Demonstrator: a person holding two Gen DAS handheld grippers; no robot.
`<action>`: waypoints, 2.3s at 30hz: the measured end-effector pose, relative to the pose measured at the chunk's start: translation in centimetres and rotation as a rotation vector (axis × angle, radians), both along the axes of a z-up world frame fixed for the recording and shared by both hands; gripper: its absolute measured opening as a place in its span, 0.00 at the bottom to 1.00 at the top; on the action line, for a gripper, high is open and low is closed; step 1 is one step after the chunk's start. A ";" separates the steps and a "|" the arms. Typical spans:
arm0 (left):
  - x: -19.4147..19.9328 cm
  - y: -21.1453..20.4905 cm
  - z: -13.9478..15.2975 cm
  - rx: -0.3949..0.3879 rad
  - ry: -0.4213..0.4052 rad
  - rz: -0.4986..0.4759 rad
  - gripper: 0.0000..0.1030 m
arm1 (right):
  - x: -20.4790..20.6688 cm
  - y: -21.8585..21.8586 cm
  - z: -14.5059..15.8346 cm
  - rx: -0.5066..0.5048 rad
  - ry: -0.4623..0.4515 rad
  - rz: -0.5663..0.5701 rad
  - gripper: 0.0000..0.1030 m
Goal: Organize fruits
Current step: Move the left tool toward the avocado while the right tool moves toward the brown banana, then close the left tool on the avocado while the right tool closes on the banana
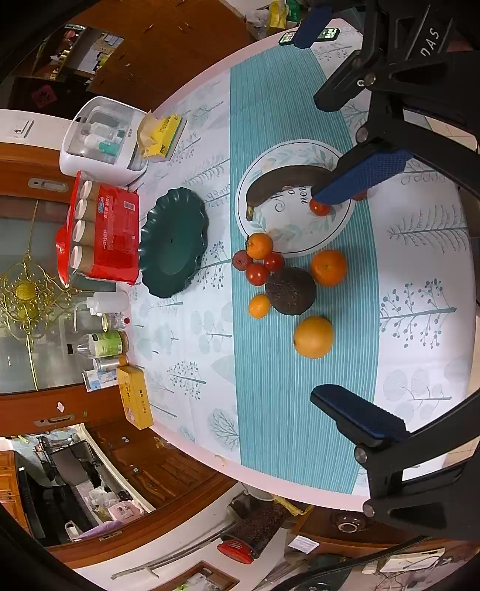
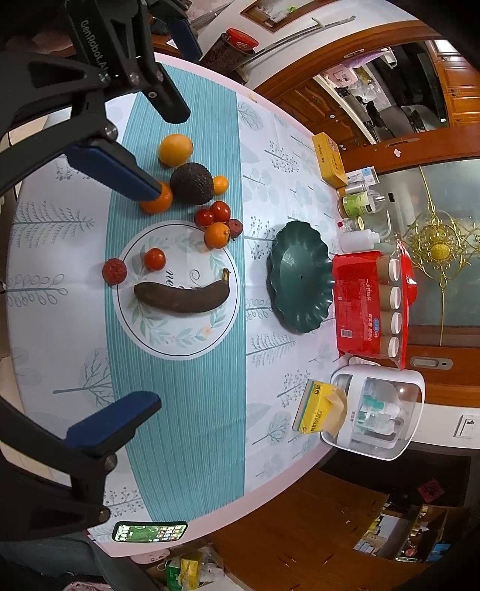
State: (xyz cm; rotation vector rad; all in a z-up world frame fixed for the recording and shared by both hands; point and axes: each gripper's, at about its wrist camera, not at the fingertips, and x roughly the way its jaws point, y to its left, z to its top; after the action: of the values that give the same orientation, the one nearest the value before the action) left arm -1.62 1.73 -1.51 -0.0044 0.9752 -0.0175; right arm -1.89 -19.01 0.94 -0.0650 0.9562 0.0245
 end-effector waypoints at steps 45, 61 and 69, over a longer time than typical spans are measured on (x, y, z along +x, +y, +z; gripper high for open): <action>8.0 5.2 -5.4 -0.083 0.145 0.121 0.95 | 10.0 -3.1 -2.3 -0.018 0.064 0.097 0.94; 13.5 1.1 -14.4 -0.102 0.323 0.049 0.95 | 15.0 -3.4 -14.0 0.071 0.353 0.129 0.68; 13.9 -0.3 -16.1 -0.096 0.375 -0.011 0.70 | 15.5 -1.5 -16.2 0.073 0.424 0.167 0.48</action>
State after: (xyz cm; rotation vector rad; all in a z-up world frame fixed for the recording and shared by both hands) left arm 12.29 1.46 -17.58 -0.0931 1.3491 -0.0753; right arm 13.62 -20.47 -15.30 -0.0737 1.3700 0.2344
